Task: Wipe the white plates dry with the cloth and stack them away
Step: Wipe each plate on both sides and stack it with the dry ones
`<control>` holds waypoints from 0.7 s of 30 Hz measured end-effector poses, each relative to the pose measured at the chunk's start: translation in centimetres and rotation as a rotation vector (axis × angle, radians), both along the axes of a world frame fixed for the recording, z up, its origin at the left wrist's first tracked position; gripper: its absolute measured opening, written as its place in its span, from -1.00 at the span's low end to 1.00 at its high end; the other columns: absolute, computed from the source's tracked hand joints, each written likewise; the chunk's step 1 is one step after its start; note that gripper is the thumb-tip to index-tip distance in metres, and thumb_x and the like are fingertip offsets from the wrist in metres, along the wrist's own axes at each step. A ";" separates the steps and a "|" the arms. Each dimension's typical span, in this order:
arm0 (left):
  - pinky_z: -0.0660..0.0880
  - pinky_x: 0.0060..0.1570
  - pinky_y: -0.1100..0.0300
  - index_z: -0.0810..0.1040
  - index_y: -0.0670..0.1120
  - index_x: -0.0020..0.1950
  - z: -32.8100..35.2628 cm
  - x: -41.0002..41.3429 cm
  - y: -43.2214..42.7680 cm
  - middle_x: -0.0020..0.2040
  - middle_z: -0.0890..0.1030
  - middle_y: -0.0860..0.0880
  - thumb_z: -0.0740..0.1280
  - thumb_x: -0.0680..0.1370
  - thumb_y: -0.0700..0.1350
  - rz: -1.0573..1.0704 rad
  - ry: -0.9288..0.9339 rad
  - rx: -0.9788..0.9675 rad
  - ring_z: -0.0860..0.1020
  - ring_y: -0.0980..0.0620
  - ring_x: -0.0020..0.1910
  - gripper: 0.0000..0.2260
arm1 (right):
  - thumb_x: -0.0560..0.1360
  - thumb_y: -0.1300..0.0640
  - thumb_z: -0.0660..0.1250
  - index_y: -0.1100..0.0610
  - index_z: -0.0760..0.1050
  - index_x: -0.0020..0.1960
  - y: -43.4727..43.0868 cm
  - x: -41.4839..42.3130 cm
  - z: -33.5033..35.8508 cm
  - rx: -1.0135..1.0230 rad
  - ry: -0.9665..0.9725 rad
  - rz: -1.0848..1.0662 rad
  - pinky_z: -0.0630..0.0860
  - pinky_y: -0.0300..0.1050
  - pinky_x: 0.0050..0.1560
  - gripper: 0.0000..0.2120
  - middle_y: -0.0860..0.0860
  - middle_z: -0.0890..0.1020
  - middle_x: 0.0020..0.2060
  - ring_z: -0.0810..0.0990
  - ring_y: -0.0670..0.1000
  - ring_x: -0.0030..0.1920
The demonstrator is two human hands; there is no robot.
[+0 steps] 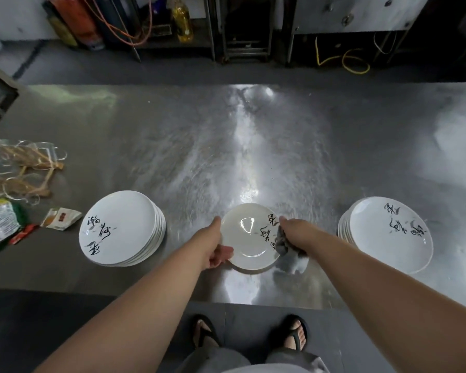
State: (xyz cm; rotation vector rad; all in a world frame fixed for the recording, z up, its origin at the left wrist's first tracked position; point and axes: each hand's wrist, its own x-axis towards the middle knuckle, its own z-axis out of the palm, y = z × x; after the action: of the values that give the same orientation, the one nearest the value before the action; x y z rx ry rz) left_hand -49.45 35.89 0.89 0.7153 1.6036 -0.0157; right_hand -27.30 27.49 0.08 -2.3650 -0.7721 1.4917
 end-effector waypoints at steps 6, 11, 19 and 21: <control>0.64 -0.12 0.00 0.46 -0.14 0.25 0.7 -0.4 1.0 0.05 0.72 -0.24 0.13 0.64 0.39 0.312 -0.296 0.055 0.72 -0.18 -0.01 -0.41 | 0.70 -0.26 -0.05 0.04 0.66 0.02 -1.6 -0.5 3.4 0.225 0.030 -0.219 0.52 -0.03 -0.06 -0.42 0.09 0.71 -0.09 0.67 0.10 -0.02; 0.58 -0.13 0.03 0.41 0.09 0.40 0.9 0.1 -0.2 0.25 0.61 -0.07 0.35 0.65 -0.25 0.352 -0.465 0.239 0.63 -0.11 0.09 -0.62 | 0.64 -0.14 0.29 -0.02 0.54 -0.06 -3.7 -0.7 3.9 0.327 -0.135 0.004 0.55 -0.15 -0.24 -0.77 -0.06 0.69 -0.25 0.68 0.01 -0.20; 0.61 0.13 -0.12 0.56 -0.05 0.35 3.8 -0.9 -1.3 0.25 0.69 -0.16 0.29 0.67 -0.28 0.284 -0.618 0.224 0.67 -0.17 0.15 -0.72 | 0.59 -0.02 0.35 0.00 0.40 0.42 -3.3 -2.8 7.2 0.628 -0.380 0.008 0.51 -0.04 0.21 -0.57 -0.06 0.57 0.26 0.59 0.03 0.20; 0.59 0.15 -0.15 0.54 -0.03 0.35 5.3 -0.7 -1.7 0.26 0.68 -0.15 0.29 0.68 -0.25 0.286 -0.678 0.233 0.67 -0.18 0.15 -0.74 | 0.61 -0.04 0.31 0.06 0.37 0.52 -3.3 -4.7 8.7 0.860 -0.424 0.231 0.47 -0.05 0.32 -0.49 -0.03 0.49 0.40 0.51 0.03 0.34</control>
State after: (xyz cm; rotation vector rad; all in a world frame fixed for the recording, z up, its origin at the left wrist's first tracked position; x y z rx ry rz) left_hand -50.14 34.22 6.14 0.5755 1.0434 0.5728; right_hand -32.00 24.20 8.78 -1.9305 -1.4585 0.4947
